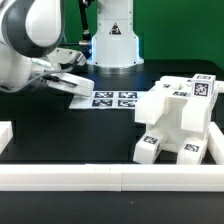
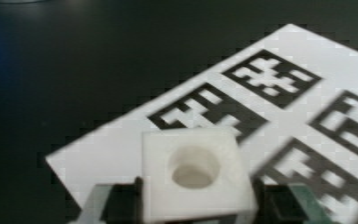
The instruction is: Assemble chair
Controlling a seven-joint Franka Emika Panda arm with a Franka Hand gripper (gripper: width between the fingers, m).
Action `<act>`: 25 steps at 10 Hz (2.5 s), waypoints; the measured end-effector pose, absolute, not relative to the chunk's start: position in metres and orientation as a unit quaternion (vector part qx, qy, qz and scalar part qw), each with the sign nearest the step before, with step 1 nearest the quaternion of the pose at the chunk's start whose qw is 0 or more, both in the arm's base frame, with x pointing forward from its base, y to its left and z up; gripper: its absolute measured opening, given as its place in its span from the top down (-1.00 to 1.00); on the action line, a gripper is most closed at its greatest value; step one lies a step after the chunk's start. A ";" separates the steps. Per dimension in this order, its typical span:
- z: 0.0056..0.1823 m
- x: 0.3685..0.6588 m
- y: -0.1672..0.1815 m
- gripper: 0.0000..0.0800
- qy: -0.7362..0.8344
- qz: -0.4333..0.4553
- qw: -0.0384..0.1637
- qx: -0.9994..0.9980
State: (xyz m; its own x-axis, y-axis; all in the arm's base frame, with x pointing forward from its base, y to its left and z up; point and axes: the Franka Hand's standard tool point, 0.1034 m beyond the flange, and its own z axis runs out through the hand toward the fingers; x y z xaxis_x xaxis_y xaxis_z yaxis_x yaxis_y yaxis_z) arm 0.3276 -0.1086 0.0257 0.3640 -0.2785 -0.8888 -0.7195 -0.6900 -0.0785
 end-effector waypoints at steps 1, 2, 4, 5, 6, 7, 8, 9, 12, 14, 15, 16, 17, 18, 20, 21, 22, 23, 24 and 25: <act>0.035 0.340 -0.110 0.30 0.309 0.464 0.241 -0.795; 0.044 0.354 -0.112 0.30 0.303 0.454 0.243 -0.802; 0.061 0.372 -0.109 0.30 0.294 0.421 0.241 -0.823; 0.061 0.370 -0.109 0.30 0.295 0.420 0.242 -0.823; 0.059 0.368 -0.109 0.30 0.296 0.422 0.241 -0.822; 0.059 0.369 -0.109 0.30 0.296 0.421 0.241 -0.823; 0.057 0.373 -0.110 0.30 0.294 0.412 0.236 -0.830; 0.064 0.387 -0.112 0.30 0.286 0.391 0.233 -0.843; 0.089 0.414 -0.107 0.30 0.258 0.316 0.225 -0.885; 0.088 0.412 -0.107 0.30 0.261 0.318 0.225 -0.883; 0.088 0.412 -0.107 0.30 0.261 0.319 0.225 -0.883; 0.085 0.414 -0.109 0.30 0.252 0.309 0.224 -0.889; 0.076 0.418 -0.116 0.30 0.231 0.278 0.216 -0.907; 0.071 0.421 -0.122 0.30 0.203 0.255 0.215 -0.921; 0.068 0.432 -0.134 0.30 0.139 0.190 0.201 -0.951; 0.066 0.432 -0.135 0.30 0.094 0.142 0.182 -0.969; 0.064 0.424 -0.131 0.30 0.113 0.150 0.181 -0.966; 0.063 0.425 -0.133 0.30 0.113 0.150 0.179 -0.966; 0.063 0.425 -0.133 0.30 0.113 0.150 0.179 -0.966; 0.063 0.425 -0.133 0.30 0.113 0.150 0.179 -0.966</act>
Offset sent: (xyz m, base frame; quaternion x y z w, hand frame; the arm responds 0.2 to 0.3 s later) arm 0.0248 0.0080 0.0352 0.0004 0.0984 -0.0297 0.9947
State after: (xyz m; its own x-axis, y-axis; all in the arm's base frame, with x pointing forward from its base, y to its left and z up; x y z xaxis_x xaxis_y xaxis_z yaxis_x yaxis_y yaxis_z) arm 0.4247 -0.1330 0.0628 0.9293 -0.1650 -0.3303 -0.2726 -0.9100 -0.3125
